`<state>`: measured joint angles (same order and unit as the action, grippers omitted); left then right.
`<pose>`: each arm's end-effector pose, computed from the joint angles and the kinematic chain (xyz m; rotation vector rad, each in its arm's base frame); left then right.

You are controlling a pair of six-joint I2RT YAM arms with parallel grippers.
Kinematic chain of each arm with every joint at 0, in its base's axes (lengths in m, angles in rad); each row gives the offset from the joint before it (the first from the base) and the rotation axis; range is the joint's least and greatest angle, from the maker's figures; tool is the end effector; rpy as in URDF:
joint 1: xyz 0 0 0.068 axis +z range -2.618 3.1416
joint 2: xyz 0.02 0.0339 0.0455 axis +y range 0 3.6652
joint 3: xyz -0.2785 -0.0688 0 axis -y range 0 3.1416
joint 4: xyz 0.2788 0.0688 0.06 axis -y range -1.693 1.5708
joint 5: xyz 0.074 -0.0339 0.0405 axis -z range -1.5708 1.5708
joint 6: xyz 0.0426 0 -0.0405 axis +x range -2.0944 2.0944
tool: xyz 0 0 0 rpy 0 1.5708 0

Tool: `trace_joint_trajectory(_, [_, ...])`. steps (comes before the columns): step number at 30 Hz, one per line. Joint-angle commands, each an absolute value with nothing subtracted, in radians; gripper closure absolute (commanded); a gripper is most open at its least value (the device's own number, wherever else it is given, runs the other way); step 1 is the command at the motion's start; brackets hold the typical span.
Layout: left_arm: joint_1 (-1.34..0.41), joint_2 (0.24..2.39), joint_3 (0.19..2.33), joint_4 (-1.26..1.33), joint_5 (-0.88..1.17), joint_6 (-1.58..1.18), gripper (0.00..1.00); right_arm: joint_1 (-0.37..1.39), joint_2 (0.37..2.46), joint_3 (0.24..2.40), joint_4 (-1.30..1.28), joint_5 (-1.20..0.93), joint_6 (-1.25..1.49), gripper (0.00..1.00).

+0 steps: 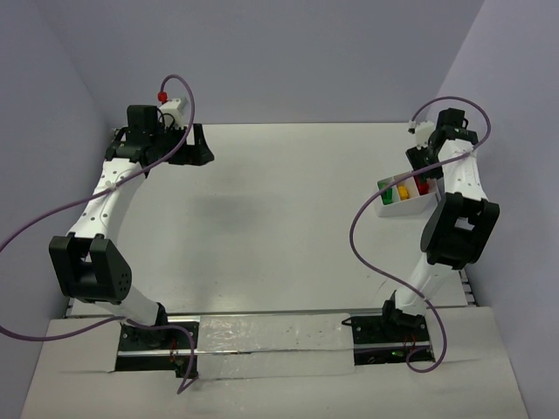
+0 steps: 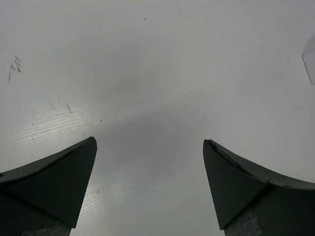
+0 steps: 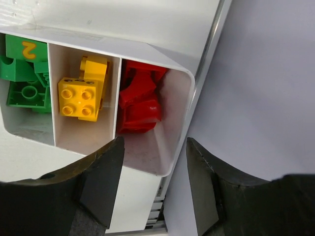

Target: Sort the legos into containers by color

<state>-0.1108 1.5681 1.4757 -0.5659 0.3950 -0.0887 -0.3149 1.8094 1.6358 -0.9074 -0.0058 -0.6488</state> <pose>0.3878 -0.0596 0.3567 0.2419 2.2116 -0.5491 0.4048 -0.1316 0.2922 -0.4487 2.6510 -0.3045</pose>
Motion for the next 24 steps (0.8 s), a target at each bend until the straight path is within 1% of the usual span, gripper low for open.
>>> trace_joint_trajectory(1, [-0.117,1.568,1.514,-0.548,0.388,-0.082,0.01,-0.316,1.775,1.722,-0.93,-0.052,-0.644,0.38])
trace_joint_trajectory(5, [-0.117,1.566,1.525,-0.562,0.401,-0.085,0.01,-0.299,1.733,1.792,-0.993,-0.142,-0.623,0.35])
trace_joint_trajectory(7, [-0.117,1.554,1.53,-0.569,0.408,-0.081,0.01,-0.273,1.68,1.823,-1.021,-0.231,-0.602,0.31])
trace_joint_trajectory(8, [-0.117,1.553,1.531,-0.571,0.41,-0.081,0.01,-0.259,1.659,1.826,-1.025,-0.238,-0.592,0.28])
trace_joint_trajectory(10, [-0.117,1.539,1.527,-0.575,0.411,-0.08,0.01,-0.208,1.596,1.82,-1.016,-0.327,-0.564,0.2])
trace_joint_trajectory(12, [-0.115,1.518,1.517,-0.571,0.411,-0.08,0.01,-0.139,1.555,1.779,-0.985,-0.415,-0.507,0.02])
trace_joint_trajectory(13, [-0.115,1.507,1.495,-0.566,0.411,-0.08,0.01,-0.107,1.519,1.727,-0.962,-0.441,-0.475,0.0])
trace_joint_trajectory(15, [-0.111,1.474,1.458,-0.55,0.421,-0.081,0.01,-0.036,1.481,1.652,-0.904,-0.484,-0.373,0.0])
trace_joint_trajectory(17, [-0.108,1.428,1.388,-0.523,0.422,-0.083,0.01,0.115,1.426,1.502,-0.739,-0.512,-0.254,0.0])
trace_joint_trajectory(19, [-0.106,1.409,1.344,-0.518,0.405,-0.075,0.01,0.217,1.399,1.393,-0.635,-0.496,-0.178,0.0])
trace_joint_trajectory(20, [-0.106,1.399,1.339,-0.519,0.393,-0.069,0.01,0.229,1.397,1.383,-0.606,-0.49,-0.17,0.0])
trace_joint_trajectory(23, [-0.103,1.357,1.254,-0.524,0.368,-0.044,0.01,0.364,1.362,1.237,-0.498,-0.42,-0.09,0.0])
trace_joint_trajectory(24, [-0.103,1.334,1.228,-0.52,0.376,-0.034,0.01,0.399,1.343,1.197,-0.432,-0.34,-0.053,0.0])
